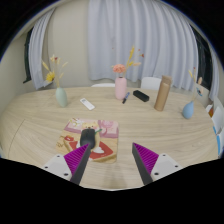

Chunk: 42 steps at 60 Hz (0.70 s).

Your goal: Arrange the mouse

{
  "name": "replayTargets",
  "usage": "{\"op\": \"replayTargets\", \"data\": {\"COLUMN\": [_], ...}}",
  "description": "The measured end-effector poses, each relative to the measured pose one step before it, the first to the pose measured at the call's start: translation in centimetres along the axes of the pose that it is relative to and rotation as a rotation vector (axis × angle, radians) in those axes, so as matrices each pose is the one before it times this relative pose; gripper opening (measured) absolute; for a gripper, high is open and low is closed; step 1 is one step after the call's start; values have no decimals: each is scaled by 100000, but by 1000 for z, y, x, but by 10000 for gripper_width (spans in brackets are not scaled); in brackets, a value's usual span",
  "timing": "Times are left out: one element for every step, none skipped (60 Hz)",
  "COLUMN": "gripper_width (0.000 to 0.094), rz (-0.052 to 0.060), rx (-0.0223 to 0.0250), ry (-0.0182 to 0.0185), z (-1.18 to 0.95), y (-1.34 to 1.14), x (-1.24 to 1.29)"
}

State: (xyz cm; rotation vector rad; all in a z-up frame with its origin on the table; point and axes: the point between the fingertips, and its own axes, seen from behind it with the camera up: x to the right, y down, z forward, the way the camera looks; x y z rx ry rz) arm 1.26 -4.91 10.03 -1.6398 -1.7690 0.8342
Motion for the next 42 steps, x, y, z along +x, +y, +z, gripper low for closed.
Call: {"op": "replayTargets", "data": {"gripper_width": [854, 855, 853, 854, 855, 855, 856, 856, 857, 858, 858, 856, 856, 857, 856, 857, 856, 856, 856, 857, 857, 858, 858, 858, 859, 859, 858, 860, 860, 858, 859, 859, 860, 859, 860, 858, 857, 858, 857, 857, 856, 858], "rz": [687, 538, 406, 100, 274, 244, 335, 377, 459, 416, 365, 428, 380, 270, 349, 351, 305, 293, 280, 269, 224, 177, 127, -6, -174, -276, -302, -201, -28, 141, 232, 129, 10, -110, -127, -177, -61, -82, -60, -63, 84, 145], "rx": [4, 80, 53, 4, -168, -184, -245, -247, -250, -159, -144, 7, -175, -221, -286, -328, -336, -314, -296, -150, -274, -152, -62, -8, 11, 18, 0, -101, -57, -111, -122, -16, 145, 232, 214, 118, -40, -243, -460, -620, -541, -300], "ry": [635, 664, 646, 666, 654, 730, 802, 863, 842, 775, 668, 746, 648, 661, 745, 739, 679, 602, 519, 532, 461, 463, 459, 491, 529, 526, 478, 521, 133, 27, -21, -40, -20, -1, -34, 133, 16, -44, -80, -224, -178, -250], "z": [-845, -812, -761, -788, -626, -667, -637, -597, -602, -540, -519, -505, -486, -488, -446, -397, -394, -375, -358, -339, -334, -342, -328, -327, -350, -313, -315, -282, -337, -310, -313, -288, -287, -280, -293, -278, -277, -256, -226, -158, -214, -209], "y": [216, 231, 257, 326, 308, 331, 391, 384, 413, 411, 395, 521, 415, 425, 425, 447, 456, 434, 426, 472, 386, 362, 350, 334, 310, 272, 315, 330, 292, 312, 318, 270, 239, 207, 193, 113, 275, 286, 322, 274, 365, 309], "x": [626, 644, 623, 640, 645, 662, 639, 656, 656, 633, 618, 492, 624, 603, 587, 596, 560, 532, 521, 503, 516, 517, 485, 470, 465, 443, 427, 242, 401, 329, 300, 268, 264, 257, 236, 106, 199, 212, 160, 164, 113, 84]}}
